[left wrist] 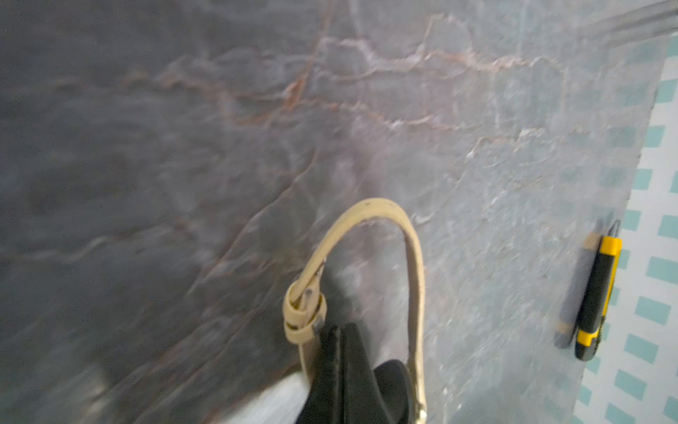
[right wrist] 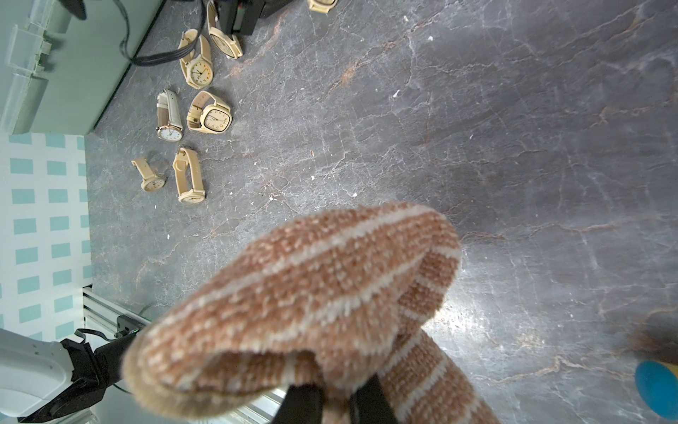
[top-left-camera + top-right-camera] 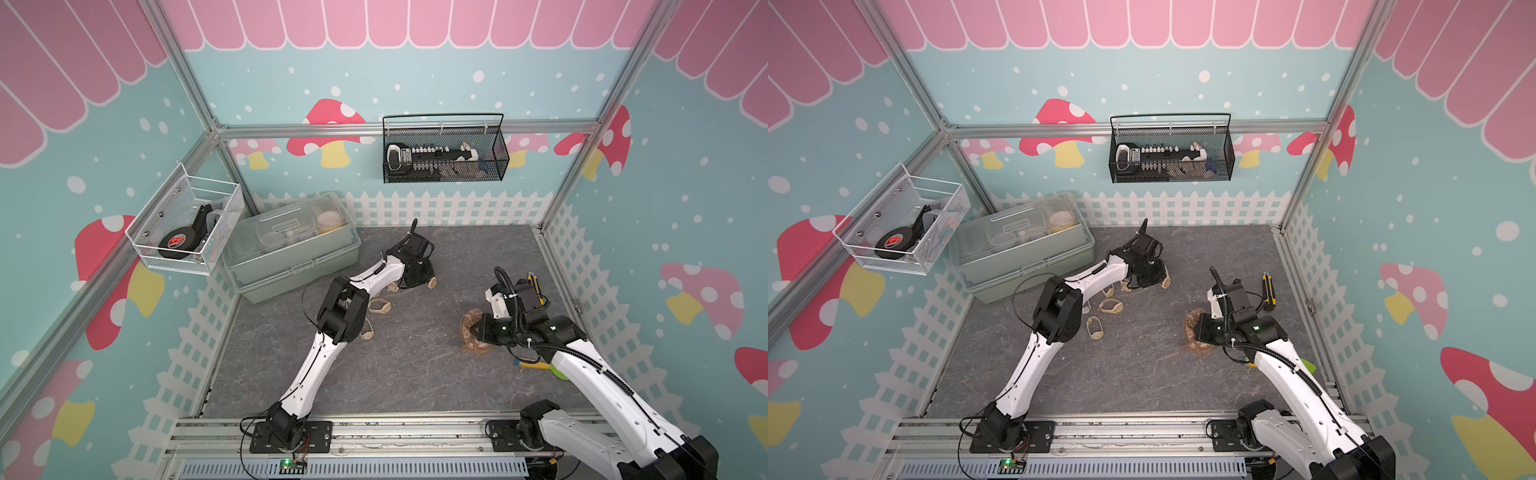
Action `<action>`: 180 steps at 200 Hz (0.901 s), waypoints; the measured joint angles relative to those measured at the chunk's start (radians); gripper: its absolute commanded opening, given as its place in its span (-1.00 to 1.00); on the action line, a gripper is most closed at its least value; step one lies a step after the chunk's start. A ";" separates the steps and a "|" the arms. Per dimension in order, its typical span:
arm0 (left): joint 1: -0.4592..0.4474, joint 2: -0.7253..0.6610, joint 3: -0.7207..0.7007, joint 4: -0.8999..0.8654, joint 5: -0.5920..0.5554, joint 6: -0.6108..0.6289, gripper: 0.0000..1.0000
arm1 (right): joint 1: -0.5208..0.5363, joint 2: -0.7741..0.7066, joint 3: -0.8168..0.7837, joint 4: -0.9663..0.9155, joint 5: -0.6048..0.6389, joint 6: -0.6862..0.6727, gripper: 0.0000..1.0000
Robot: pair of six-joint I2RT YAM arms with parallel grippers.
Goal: Wipe the watch dial
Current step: Move the watch to the center of the board.
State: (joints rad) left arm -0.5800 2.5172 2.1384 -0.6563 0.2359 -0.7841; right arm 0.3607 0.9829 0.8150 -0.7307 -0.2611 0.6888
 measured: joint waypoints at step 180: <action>-0.011 -0.100 0.242 -0.388 -0.113 0.093 0.69 | 0.000 0.090 0.005 0.132 -0.027 -0.012 -1.00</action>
State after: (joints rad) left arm -0.5911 2.4176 2.3806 -1.0447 0.1230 -0.6914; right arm 0.3607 1.0733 0.8204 -0.5983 -0.2882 0.6769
